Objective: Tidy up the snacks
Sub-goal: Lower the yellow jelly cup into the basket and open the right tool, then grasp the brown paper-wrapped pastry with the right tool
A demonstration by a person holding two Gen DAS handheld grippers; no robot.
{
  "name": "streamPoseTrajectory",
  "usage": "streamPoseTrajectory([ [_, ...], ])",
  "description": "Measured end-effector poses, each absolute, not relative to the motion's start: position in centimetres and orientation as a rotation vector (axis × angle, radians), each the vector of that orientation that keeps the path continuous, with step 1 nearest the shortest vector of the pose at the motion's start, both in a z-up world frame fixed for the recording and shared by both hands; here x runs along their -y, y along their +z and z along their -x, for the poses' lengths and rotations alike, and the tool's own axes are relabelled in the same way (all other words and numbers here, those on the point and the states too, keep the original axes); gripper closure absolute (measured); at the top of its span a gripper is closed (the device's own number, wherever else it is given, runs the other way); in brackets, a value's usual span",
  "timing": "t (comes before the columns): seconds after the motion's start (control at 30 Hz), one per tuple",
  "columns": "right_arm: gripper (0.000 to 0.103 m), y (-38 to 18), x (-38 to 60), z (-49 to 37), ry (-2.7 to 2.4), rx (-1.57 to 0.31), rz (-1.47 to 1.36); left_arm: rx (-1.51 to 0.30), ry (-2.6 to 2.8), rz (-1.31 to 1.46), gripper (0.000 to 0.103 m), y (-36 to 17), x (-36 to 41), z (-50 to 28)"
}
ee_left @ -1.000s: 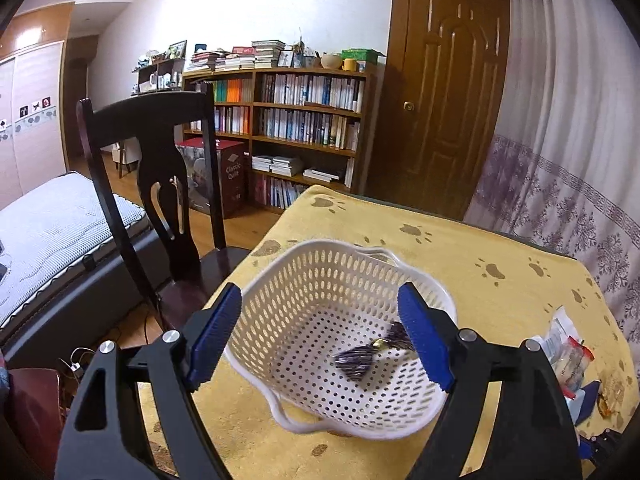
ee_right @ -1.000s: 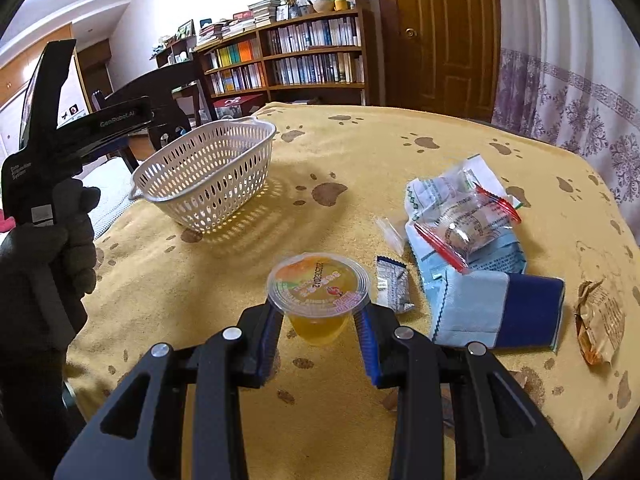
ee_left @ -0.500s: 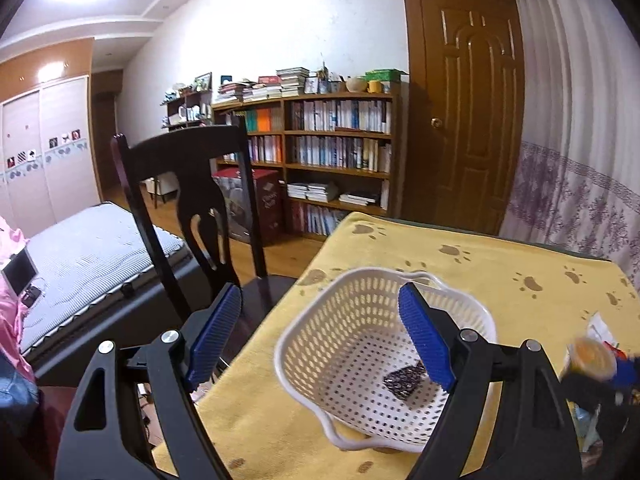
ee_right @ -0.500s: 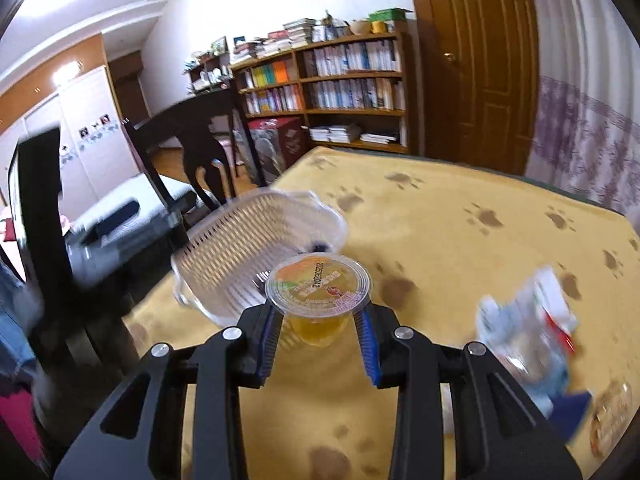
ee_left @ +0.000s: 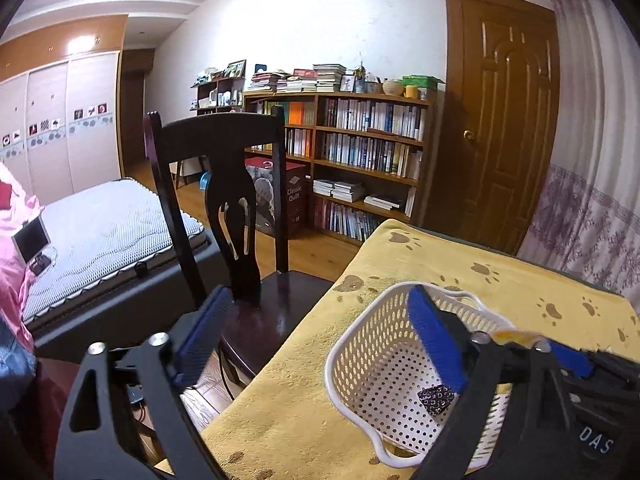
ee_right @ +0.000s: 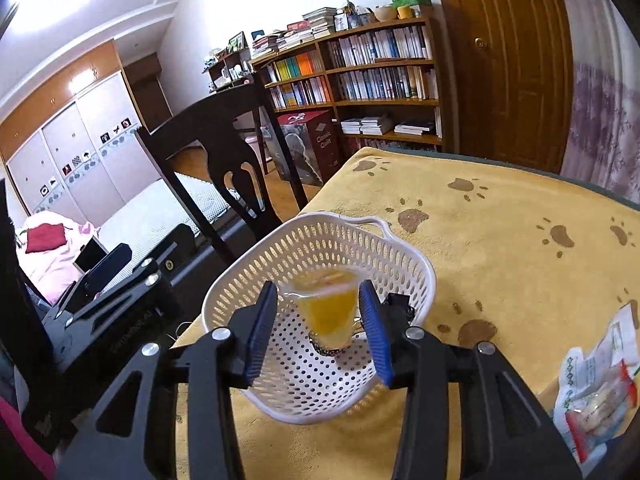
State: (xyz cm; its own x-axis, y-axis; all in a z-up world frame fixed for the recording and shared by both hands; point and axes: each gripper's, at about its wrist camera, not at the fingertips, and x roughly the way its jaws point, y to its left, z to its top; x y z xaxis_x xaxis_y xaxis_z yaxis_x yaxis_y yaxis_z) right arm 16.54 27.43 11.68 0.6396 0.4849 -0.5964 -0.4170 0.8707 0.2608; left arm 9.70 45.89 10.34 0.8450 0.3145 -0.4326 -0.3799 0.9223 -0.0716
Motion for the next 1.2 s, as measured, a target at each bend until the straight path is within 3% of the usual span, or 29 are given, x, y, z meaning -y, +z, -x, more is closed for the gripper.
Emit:
streamPoseTrajectory([
  [0.77,0.059,9.1,-18.9,-10.4,0.344,-0.703,-0.15,-0.396,0.302,0.162,0.005,11.7,-44.0,-8.3],
  [1.2,0.046,8.5,-6.5,-4.5,0.074,-0.651,-0.249,-0.392,0.236,0.127,0.003,12.4,-41.3,-7.4],
])
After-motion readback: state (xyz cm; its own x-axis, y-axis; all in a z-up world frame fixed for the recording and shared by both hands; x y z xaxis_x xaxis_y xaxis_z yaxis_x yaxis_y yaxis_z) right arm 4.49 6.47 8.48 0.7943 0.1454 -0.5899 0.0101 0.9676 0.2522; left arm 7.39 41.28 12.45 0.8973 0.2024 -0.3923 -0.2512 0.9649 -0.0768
